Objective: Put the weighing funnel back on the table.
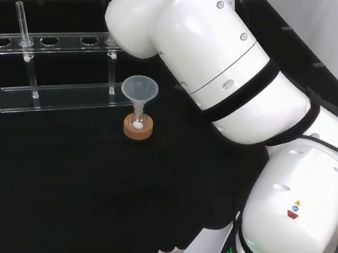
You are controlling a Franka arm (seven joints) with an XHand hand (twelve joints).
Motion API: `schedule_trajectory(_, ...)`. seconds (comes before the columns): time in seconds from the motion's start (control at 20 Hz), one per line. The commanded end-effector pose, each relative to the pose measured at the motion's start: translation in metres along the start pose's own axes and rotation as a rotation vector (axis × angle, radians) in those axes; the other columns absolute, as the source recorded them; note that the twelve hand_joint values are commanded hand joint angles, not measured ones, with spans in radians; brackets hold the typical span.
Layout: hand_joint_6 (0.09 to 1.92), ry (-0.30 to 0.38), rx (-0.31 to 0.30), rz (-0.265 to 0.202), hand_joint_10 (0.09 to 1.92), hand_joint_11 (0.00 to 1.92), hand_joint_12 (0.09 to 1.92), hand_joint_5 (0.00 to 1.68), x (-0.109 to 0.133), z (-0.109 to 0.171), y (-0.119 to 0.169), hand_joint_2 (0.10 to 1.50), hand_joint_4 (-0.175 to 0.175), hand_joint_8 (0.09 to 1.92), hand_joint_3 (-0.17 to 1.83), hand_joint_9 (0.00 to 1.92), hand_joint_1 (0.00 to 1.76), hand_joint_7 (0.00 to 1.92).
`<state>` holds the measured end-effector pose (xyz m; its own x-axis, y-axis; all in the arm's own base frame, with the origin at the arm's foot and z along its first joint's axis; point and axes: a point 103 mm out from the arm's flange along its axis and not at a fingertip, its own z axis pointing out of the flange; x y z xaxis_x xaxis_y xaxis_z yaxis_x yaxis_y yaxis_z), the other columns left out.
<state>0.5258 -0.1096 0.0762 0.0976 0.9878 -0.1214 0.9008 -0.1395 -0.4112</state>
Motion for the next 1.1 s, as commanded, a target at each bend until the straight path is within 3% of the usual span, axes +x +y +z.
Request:
schedule_trajectory(0.05, 0.80, -0.011, 0.003, 0.003, 0.40, 0.75, 1.10, 1.18, 0.002, 0.000, 0.000, 0.74, 0.175, 0.66, 0.58, 0.88, 1.10, 0.53)
schedule_trajectory(0.5, 0.82, -0.009, 0.002, 0.003, 0.40, 0.76, 1.10, 1.16, 0.006, 0.000, 0.001, 0.76, 0.175, 0.67, 0.54, 0.88, 1.09, 0.53)
schedule_trajectory(0.65, 0.87, -0.009, 0.011, 0.003, 0.41, 0.76, 1.10, 1.09, 0.009, 0.001, 0.001, 0.90, 0.175, 0.69, 0.33, 0.88, 1.06, 0.51)
schedule_trajectory(0.75, 0.79, -0.009, 0.024, 0.003, 0.41, 0.76, 1.09, 0.90, 0.011, 0.002, 0.001, 0.90, 0.079, 0.69, 0.28, 0.85, 1.00, 0.47)
schedule_trajectory(0.85, 0.74, -0.001, 0.050, -0.006, 0.43, 0.74, 1.10, 0.68, 0.016, 0.004, 0.001, 0.83, 0.022, 0.70, 0.40, 0.82, 0.96, 0.43)
schedule_trajectory(1.0, 0.55, 0.015, 0.081, -0.018, 0.49, 0.59, 1.19, 0.42, 0.021, 0.007, -0.001, 0.73, -0.007, 0.70, 0.54, 0.69, 0.90, 0.33)
schedule_trajectory(1.1, 0.36, 0.022, 0.092, -0.024, 0.56, 0.46, 1.26, 0.33, 0.022, 0.007, -0.002, 0.68, -0.011, 0.69, 0.59, 0.57, 0.87, 0.24)
